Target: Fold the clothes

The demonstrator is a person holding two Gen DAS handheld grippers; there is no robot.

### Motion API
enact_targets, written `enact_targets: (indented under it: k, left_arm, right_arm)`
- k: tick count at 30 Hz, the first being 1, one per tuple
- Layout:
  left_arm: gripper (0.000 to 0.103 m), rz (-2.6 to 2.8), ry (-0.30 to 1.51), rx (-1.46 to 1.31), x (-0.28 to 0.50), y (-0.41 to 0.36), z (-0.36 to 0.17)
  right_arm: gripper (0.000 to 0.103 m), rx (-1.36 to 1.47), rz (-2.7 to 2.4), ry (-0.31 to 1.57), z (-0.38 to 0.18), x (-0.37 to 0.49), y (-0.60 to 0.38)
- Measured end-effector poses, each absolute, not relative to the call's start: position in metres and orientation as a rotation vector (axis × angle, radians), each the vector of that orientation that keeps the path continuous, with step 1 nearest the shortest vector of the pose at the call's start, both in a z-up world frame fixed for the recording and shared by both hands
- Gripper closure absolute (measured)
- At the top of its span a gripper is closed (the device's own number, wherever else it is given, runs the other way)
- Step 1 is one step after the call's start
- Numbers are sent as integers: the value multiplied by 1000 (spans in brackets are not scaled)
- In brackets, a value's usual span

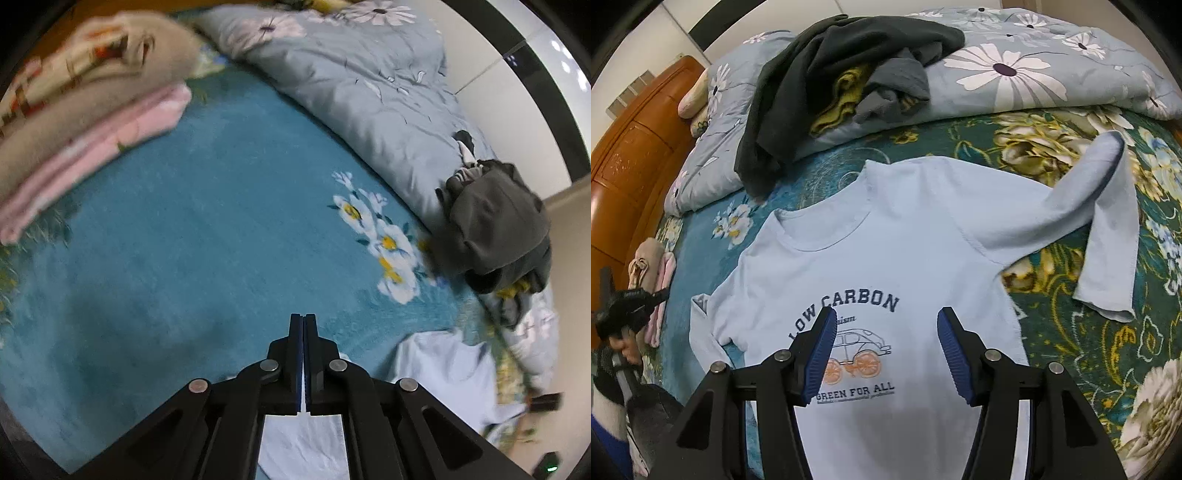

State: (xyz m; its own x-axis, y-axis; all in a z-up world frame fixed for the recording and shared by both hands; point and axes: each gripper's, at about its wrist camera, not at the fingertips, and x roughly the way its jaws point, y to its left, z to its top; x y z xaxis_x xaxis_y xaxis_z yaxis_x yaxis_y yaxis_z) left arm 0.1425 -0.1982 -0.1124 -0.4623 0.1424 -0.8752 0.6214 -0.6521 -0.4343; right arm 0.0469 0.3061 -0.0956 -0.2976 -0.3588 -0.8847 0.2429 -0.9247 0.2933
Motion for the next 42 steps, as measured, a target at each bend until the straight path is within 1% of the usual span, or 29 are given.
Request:
enact_targets:
  k: [4, 7, 8, 10, 11, 12, 13, 14, 15, 18, 19, 21, 23, 26, 28, 30, 31, 32, 33, 35, 37, 40, 42]
  left_arm:
    - [102, -2296, 1026, 1548, 141, -168, -109]
    - [101, -2324, 912, 1707, 139, -127, -114]
    - [99, -2329, 849, 1769, 137, -112, -116]
    - [91, -2334, 703, 1894, 135, -80, -122]
    - [82, -2336, 629, 1955, 135, -65, -124]
    - [71, -2346, 550, 2003, 136, -51, -124]
    - [65, -2356, 468, 2047, 137, -37, -125]
    - [56, -2359, 383, 2085, 138, -24, -126]
    - [53, -2357, 290, 2115, 137, -12, -128]
    - [52, -2271, 40, 2197, 137, 13, -143]
    - [52, -2239, -18, 2225, 138, 19, -149]
    - [52, -2179, -100, 2281, 139, 27, -160]
    - [52, -2122, -138, 2314, 140, 28, -169]
    - [52, -2064, -114, 2342, 142, 23, -176]
    - [56, -2069, -68, 2345, 142, 16, -176]
    - [74, -2057, -15, 2329, 142, 8, -175]
    - [79, -2053, 38, 2319, 142, 1, -174]
    - [90, -2049, 99, 2308, 142, -7, -173]
    - [94, -2044, 159, 2297, 142, -15, -172]
    - [97, -2048, 301, 2261, 143, -32, -169]
    - [98, -2088, 440, 2185, 144, -52, -158]
    - [98, -2178, 559, 2019, 146, -84, -134]
    - [98, -2221, 593, 1886, 149, -112, -115]
  right_arm:
    - [45, 1603, -2250, -134, -102, 48, 300]
    - [45, 1627, -2232, -142, -108, 48, 295]
    - [45, 1627, -2228, -142, -109, 49, 293]
    - [45, 1626, -2218, -140, -109, 49, 290]
    - [45, 1625, -2214, -140, -109, 50, 289]
    - [45, 1624, -2209, -139, -110, 50, 287]
    - [45, 1624, -2204, -138, -110, 51, 286]
    - [45, 1623, -2200, -138, -110, 51, 284]
    - [45, 1622, -2195, -137, -110, 51, 283]
    - [45, 1620, -2182, -136, -111, 53, 278]
    - [45, 1620, -2183, -141, -111, 52, 280]
    - [45, 1619, -2186, -151, -110, 52, 282]
    - [45, 1618, -2189, -160, -110, 51, 285]
    - [45, 1618, -2190, -182, -110, 51, 289]
    - [45, 1620, -2189, -204, -112, 50, 292]
    - [45, 1621, -2187, -206, -112, 50, 292]
    - [45, 1622, -2186, -207, -113, 49, 292]
    - [45, 1623, -2185, -208, -113, 49, 293]
    - [45, 1623, -2184, -209, -114, 49, 293]
    - [45, 1625, -2183, -212, -114, 48, 293]
    - [45, 1626, -2181, -214, -115, 48, 294]
    - [45, 1628, -2178, -218, -116, 47, 294]
    - [45, 1629, -2177, -220, -117, 46, 295]
